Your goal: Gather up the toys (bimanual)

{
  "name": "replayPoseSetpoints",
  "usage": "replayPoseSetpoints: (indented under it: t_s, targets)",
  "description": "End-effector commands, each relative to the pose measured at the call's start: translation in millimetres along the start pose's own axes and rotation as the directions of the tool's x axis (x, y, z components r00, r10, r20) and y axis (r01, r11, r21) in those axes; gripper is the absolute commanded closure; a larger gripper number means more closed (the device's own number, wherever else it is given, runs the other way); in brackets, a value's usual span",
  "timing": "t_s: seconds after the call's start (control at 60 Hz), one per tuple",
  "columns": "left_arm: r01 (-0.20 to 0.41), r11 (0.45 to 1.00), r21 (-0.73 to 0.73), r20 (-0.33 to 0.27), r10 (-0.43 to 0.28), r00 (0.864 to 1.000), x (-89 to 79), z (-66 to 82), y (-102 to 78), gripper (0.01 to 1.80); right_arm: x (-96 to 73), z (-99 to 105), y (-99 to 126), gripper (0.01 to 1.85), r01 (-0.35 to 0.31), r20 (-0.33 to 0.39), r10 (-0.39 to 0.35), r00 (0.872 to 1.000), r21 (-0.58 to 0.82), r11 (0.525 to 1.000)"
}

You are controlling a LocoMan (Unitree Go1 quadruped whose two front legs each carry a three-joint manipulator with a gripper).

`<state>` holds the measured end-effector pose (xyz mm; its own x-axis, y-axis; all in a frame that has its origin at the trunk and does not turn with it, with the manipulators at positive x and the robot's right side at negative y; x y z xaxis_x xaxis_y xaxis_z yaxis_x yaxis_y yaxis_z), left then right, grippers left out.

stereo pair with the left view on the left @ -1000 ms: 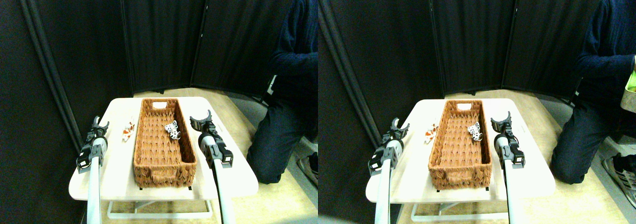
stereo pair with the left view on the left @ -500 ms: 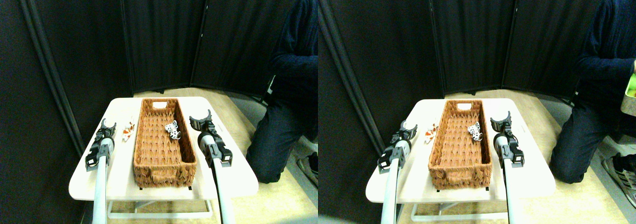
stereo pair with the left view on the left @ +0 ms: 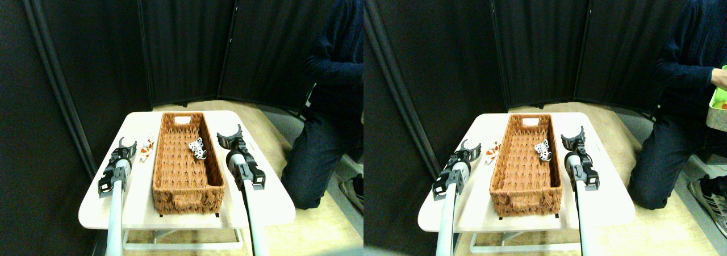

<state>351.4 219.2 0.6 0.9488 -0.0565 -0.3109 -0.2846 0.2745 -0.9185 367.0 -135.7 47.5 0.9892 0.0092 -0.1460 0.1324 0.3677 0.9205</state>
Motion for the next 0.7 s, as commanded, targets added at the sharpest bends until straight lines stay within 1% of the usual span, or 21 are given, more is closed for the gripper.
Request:
replayPoseSetpoints:
  t_s: [0.017,0.167,0.183,0.217,0.233,0.283,0.317,0.367,0.5,0.567,0.617,0.65,0.7]
  targets:
    - [0.071,0.997,0.009,-0.051,-0.07,0.996,-2.7,-5.3,-15.5,1.41,3.8,-0.6,7.1,1.2,-0.029,0.02,0.029,0.999,0.021,0.999]
    - [0.083,0.996,-0.04,-0.076,-0.086,0.993,-1.1,-9.1,-20.3,1.38,6.1,-1.9,7.0,1.18,-0.026,0.021,0.025,0.999,0.025,0.999]
    - [0.084,0.995,-0.056,-0.092,-0.089,0.992,-0.5,-10.0,-20.8,1.37,6.2,-2.3,7.3,1.19,-0.028,0.02,0.027,0.999,0.023,0.999]
    - [0.084,0.995,-0.062,-0.094,-0.089,0.992,-0.4,-10.6,-21.1,1.37,6.3,-2.5,7.3,1.19,-0.028,0.02,0.028,0.999,0.022,0.999]
    - [0.08,0.994,-0.068,-0.088,-0.086,0.992,-0.7,-12.1,-21.9,1.38,6.7,-2.7,7.3,1.2,-0.028,0.021,0.028,0.999,0.02,0.999]
    - [0.084,0.994,-0.071,-0.096,-0.091,0.991,1.1,-14.9,-23.2,1.43,7.6,-2.9,7.3,1.19,-0.027,0.018,0.027,0.999,0.031,0.999]
    - [0.081,0.995,-0.055,-0.086,-0.085,0.993,2.8,-16.5,-23.6,1.47,8.3,-2.9,7.4,1.2,-0.032,0.012,0.032,0.999,0.024,0.999]
    - [0.079,0.996,-0.048,-0.087,-0.083,0.993,4.6,-17.0,-23.2,1.48,8.8,-2.8,7.5,1.2,-0.032,0.012,0.032,0.999,0.024,0.999]
    - [0.06,0.998,-0.032,-0.08,-0.062,0.995,9.4,-15.5,-17.7,1.45,7.6,-3.0,8.9,1.2,-0.025,0.022,0.024,0.999,0.026,0.999]
    - [0.044,0.999,-0.022,-0.056,-0.045,0.997,9.1,-21.7,-13.8,1.44,6.6,-2.9,8.5,1.19,-0.021,0.027,0.02,0.999,0.022,1.0]
    - [0.047,0.998,-0.037,-0.072,-0.049,0.996,11.2,-27.5,-9.9,1.44,5.7,-2.9,8.5,1.19,-0.022,0.024,0.021,0.999,0.022,1.0]
    - [0.047,0.998,-0.04,-0.076,-0.05,0.996,11.8,-28.4,-9.2,1.44,5.6,-2.9,8.4,1.19,-0.022,0.023,0.022,0.999,0.022,1.0]
    - [0.031,0.997,-0.072,-0.081,-0.037,0.996,13.7,-32.2,-6.7,1.45,5.3,-2.8,8.3,1.19,-0.021,0.026,0.021,0.999,0.021,1.0]
